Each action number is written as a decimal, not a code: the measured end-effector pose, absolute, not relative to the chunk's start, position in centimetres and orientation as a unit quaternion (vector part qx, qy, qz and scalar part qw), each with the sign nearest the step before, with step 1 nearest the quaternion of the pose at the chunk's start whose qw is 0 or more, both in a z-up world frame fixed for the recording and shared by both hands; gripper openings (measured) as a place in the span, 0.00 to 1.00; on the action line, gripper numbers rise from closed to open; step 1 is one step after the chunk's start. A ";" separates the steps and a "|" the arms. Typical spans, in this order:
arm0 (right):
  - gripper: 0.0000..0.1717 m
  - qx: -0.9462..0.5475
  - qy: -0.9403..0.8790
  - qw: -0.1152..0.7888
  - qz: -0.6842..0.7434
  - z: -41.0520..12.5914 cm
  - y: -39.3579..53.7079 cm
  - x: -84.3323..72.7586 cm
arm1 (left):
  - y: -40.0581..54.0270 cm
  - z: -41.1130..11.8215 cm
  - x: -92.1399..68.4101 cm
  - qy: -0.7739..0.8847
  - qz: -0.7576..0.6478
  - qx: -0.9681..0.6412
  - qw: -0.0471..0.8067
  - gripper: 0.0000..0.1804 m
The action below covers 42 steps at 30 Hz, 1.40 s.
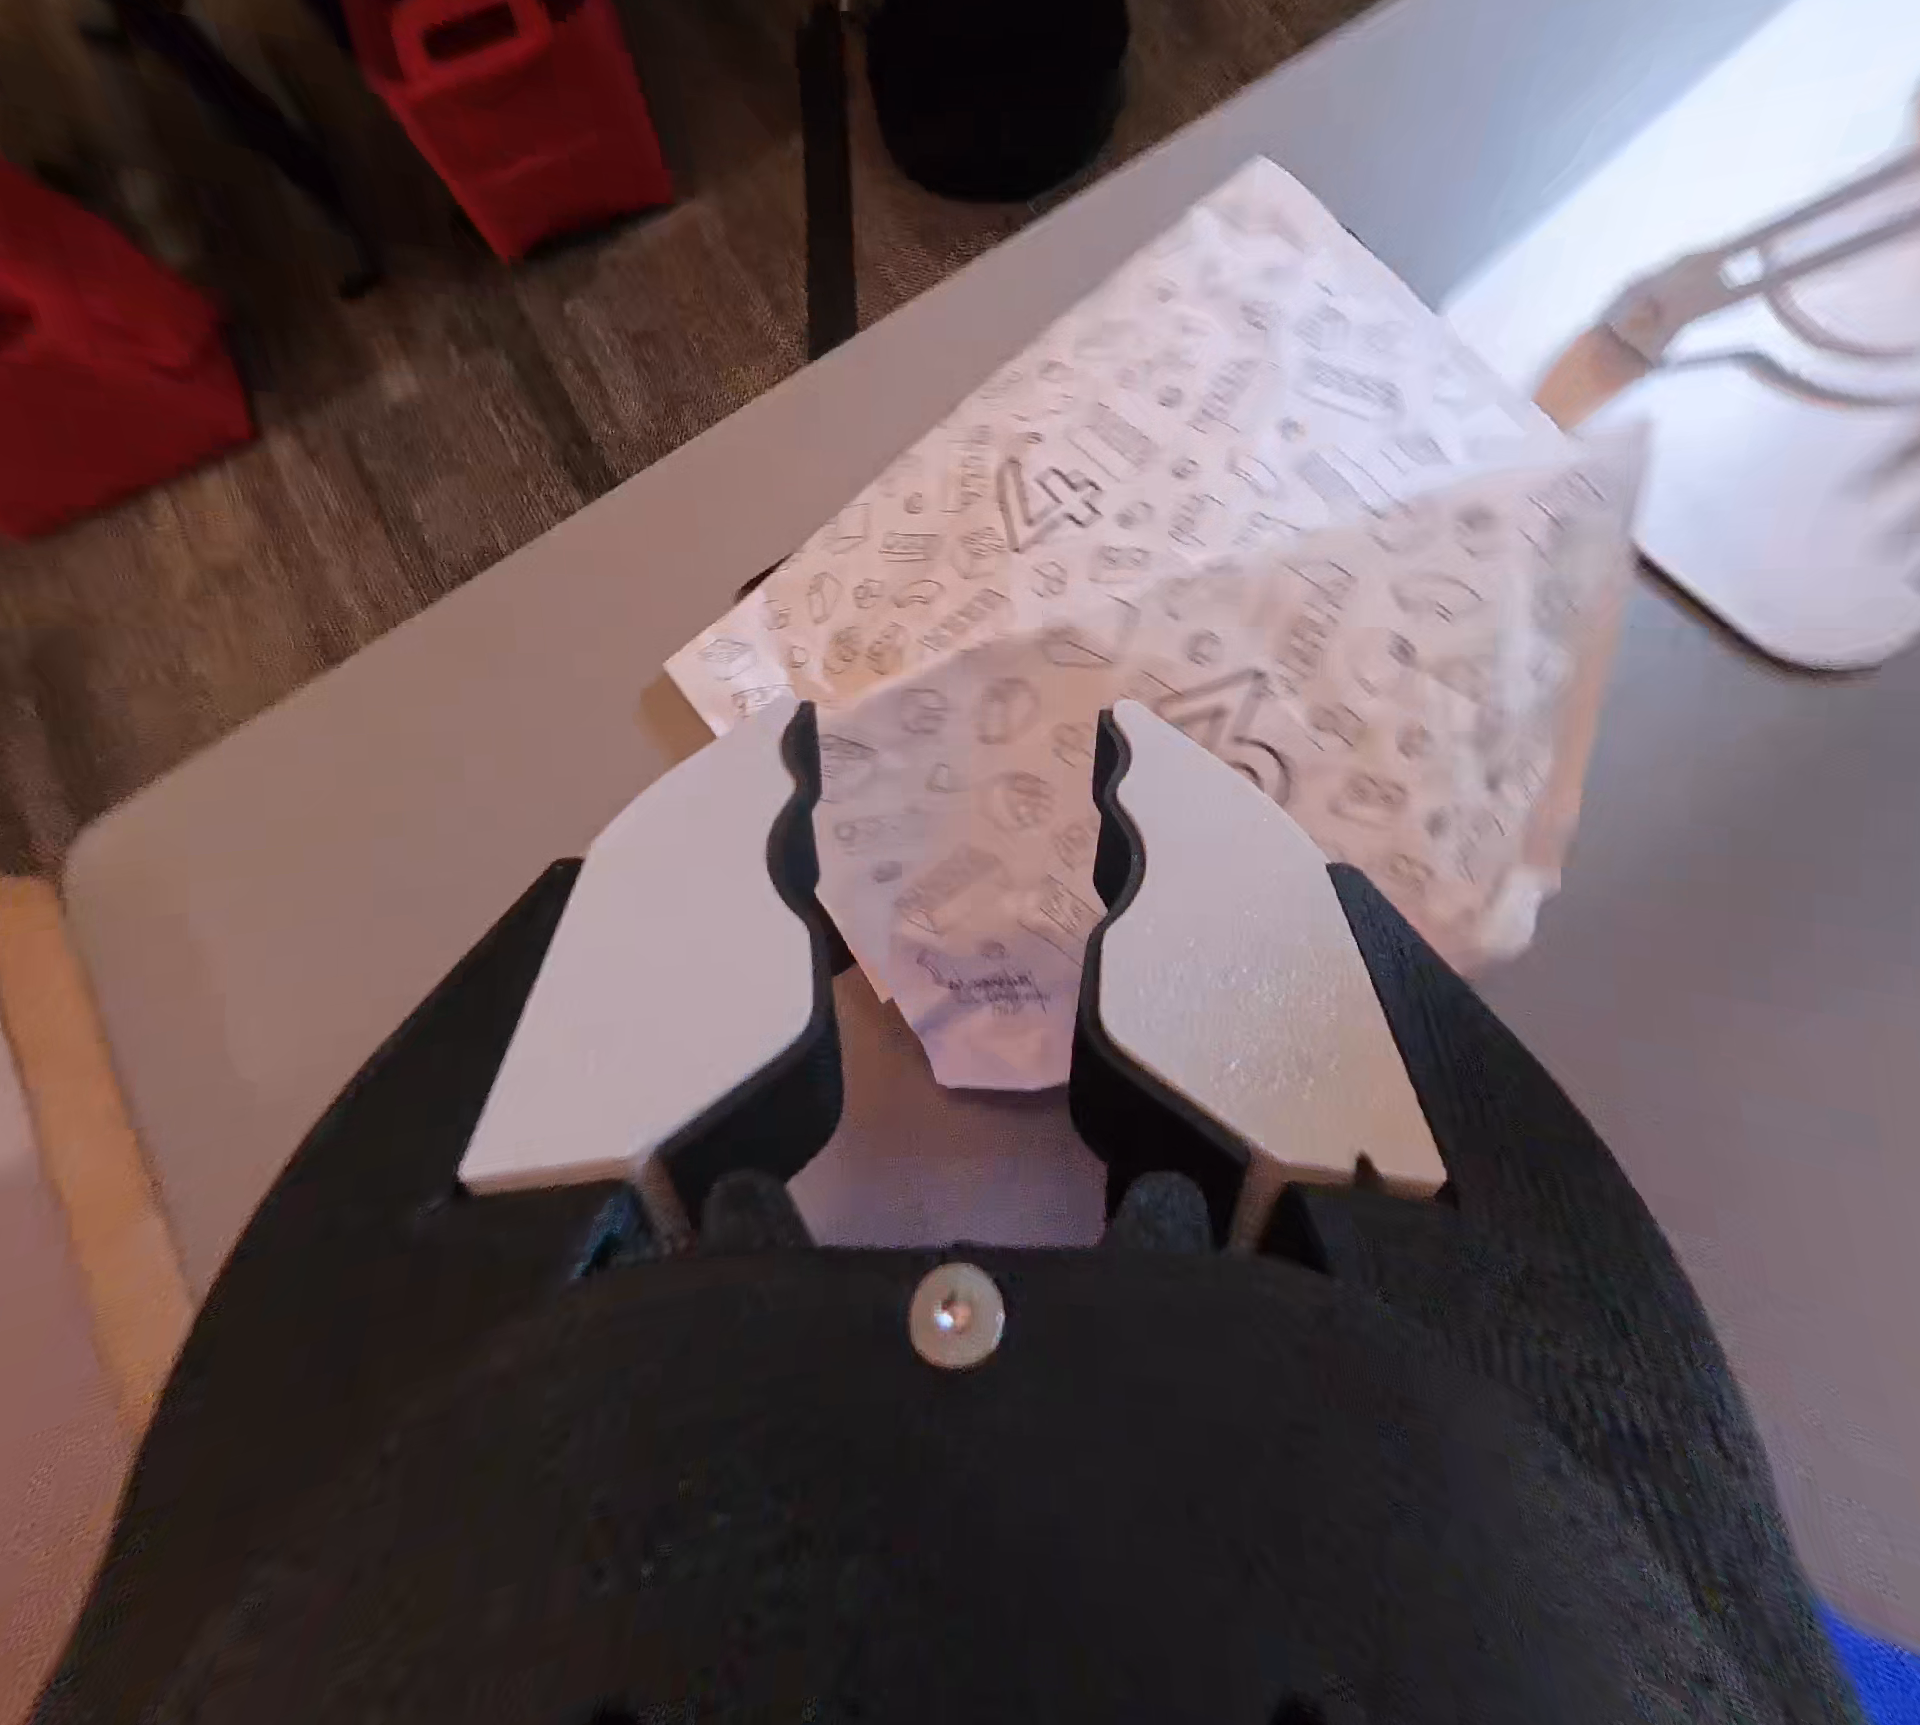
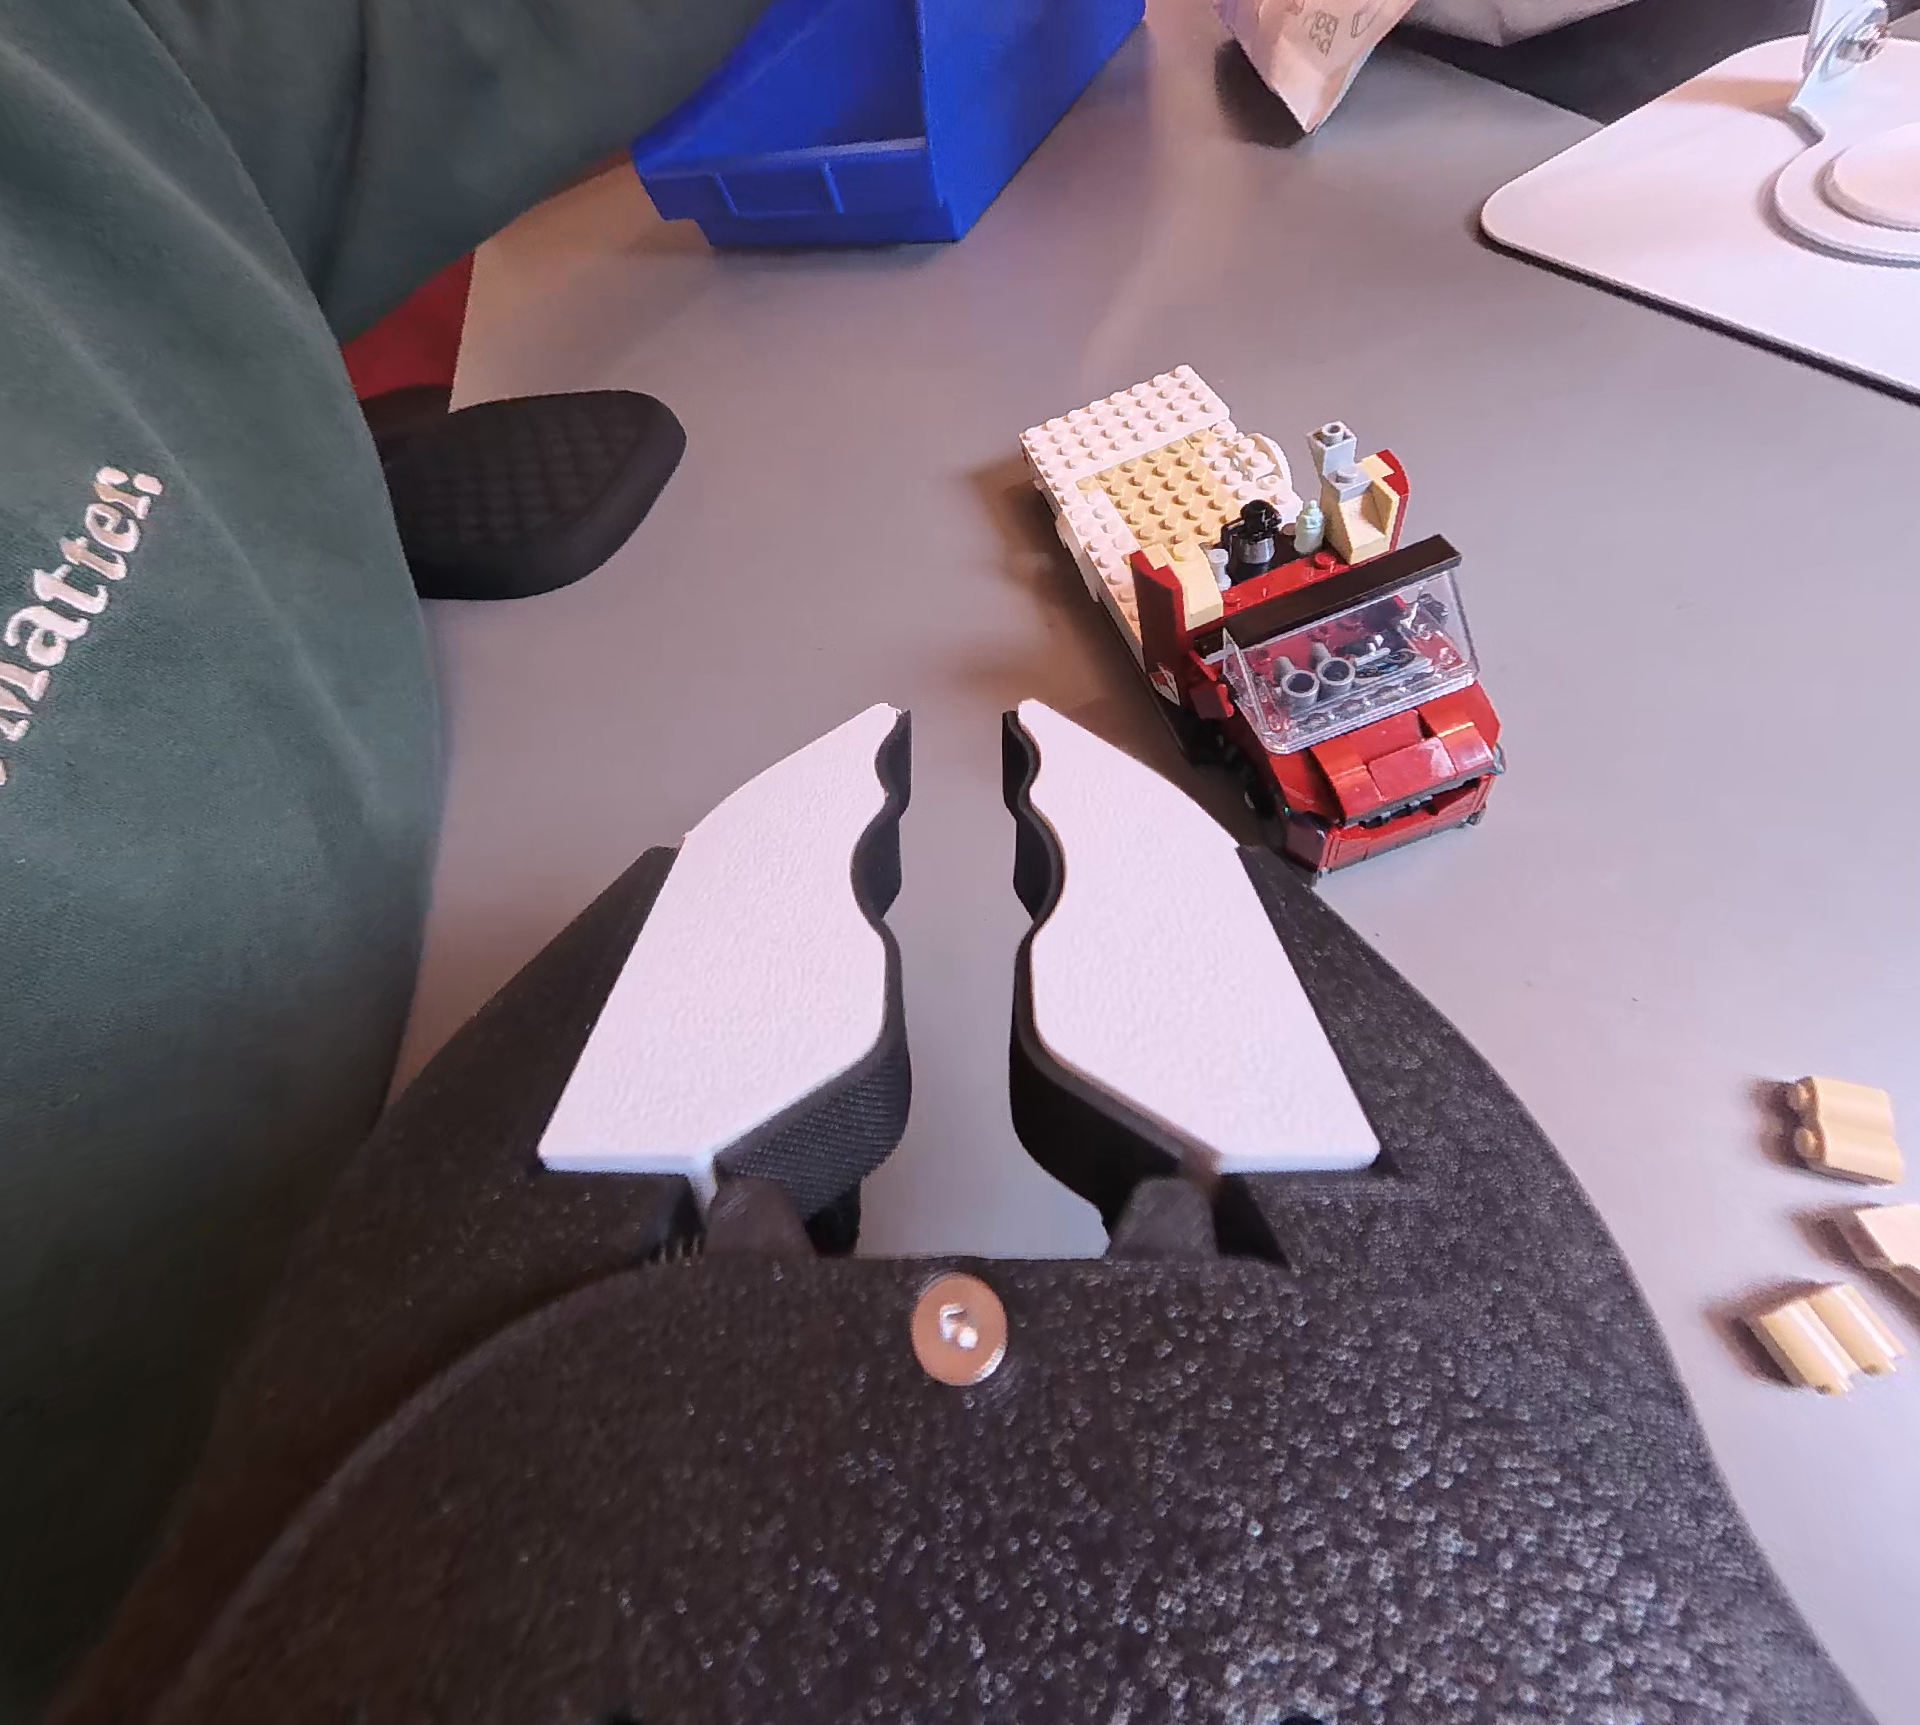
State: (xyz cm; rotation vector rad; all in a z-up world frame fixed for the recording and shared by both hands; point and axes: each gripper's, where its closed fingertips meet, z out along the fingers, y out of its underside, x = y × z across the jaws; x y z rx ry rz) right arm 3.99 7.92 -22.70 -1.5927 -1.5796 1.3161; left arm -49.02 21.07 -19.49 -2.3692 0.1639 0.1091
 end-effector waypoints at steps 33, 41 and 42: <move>0.10 -0.540 -0.596 0.314 0.505 -20.1 6.6 4.9 | 16.3 -22.1 -43.9 0.442 0.385 -0.793 0.164 0.41; 0.11 -0.548 -0.571 0.371 0.487 -19.0 7.9 4.5 | 7.2 -11.3 -25.2 0.261 0.063 -0.781 0.564 0.33; 0.12 -0.550 -0.567 0.379 0.482 -18.9 8.1 4.4 | 5.9 -11.2 -22.4 0.239 0.007 -0.771 0.591 0.33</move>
